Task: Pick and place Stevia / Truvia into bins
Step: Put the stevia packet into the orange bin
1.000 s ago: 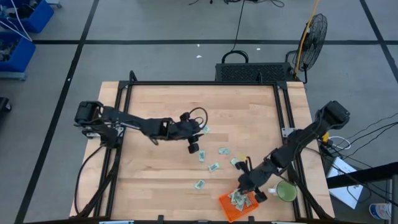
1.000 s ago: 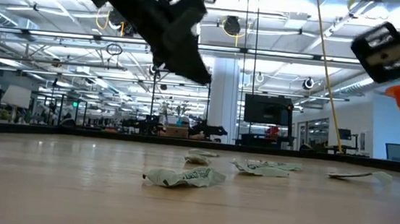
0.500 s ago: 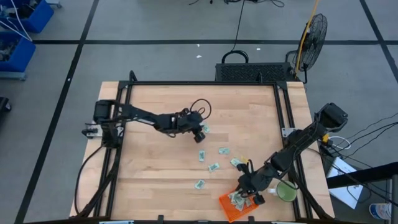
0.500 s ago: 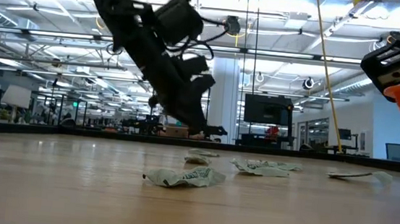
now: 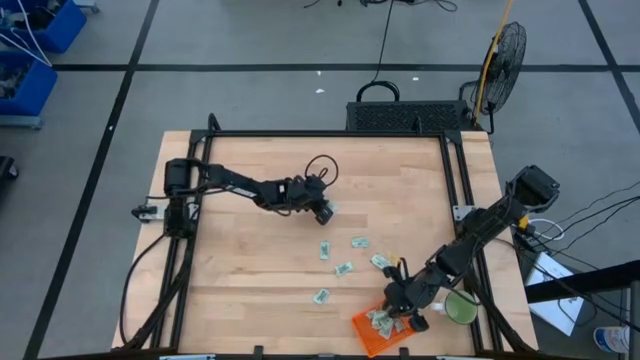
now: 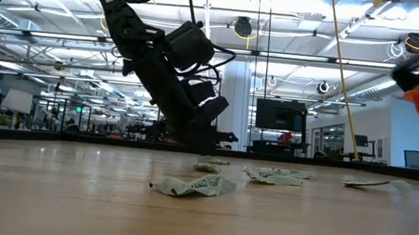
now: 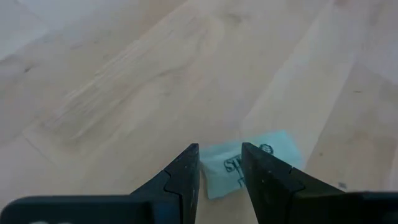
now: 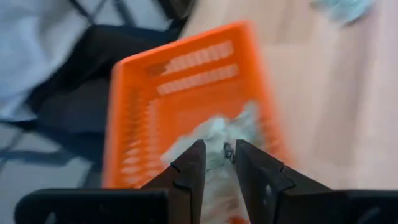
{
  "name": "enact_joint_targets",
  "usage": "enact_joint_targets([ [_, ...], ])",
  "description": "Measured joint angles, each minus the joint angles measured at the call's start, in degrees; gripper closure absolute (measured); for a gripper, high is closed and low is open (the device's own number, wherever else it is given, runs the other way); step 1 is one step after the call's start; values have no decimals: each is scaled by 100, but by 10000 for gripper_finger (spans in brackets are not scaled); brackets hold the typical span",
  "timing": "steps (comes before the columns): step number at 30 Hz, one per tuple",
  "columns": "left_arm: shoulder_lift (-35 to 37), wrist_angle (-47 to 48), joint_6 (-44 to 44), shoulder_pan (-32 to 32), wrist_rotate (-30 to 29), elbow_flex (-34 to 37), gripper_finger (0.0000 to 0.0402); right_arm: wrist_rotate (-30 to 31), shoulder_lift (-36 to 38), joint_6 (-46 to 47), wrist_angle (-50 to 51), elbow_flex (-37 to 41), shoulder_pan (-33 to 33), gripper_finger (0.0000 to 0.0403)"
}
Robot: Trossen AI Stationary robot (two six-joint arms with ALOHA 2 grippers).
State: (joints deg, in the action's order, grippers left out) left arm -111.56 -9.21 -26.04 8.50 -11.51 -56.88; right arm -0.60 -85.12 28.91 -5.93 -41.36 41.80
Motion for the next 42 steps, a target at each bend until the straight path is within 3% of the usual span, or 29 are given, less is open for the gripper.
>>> enact_joint_targets([
  [3, 0, 6, 0, -40, 3, 0, 277, -268, 0, 231, 8, 0, 126, 323],
  [15, 2, 196, 114, -118, 5, 0, 282, -76, 2, 263, 4, 0, 212, 323],
  [19, 15, 418, 332, -118, -2, -2, 316, 151, 2, 173, 5, 0, 204, 323],
  [23, 17, 436, 615, -116, -55, -2, 375, 415, 2, -3, 6, 0, 206, 323],
  [26, 17, 325, 649, -119, -76, 0, 394, 1204, 2, -421, -2, 0, 206, 321],
  [34, 221, -1, 709, -403, -61, 7, 397, 5139, 4, -967, -4, 0, -130, 307],
  [36, 359, -245, 883, -541, 27, 4, 398, 5643, 9, -905, 9, -2, -369, 305],
  [38, 536, -455, 1028, -681, 286, 4, 398, 5551, 9, -1225, 14, -2, -638, 305],
  [42, 924, -893, 1285, -942, 961, 4, 399, 4157, 9, -2621, 1, -2, -1151, 310],
])
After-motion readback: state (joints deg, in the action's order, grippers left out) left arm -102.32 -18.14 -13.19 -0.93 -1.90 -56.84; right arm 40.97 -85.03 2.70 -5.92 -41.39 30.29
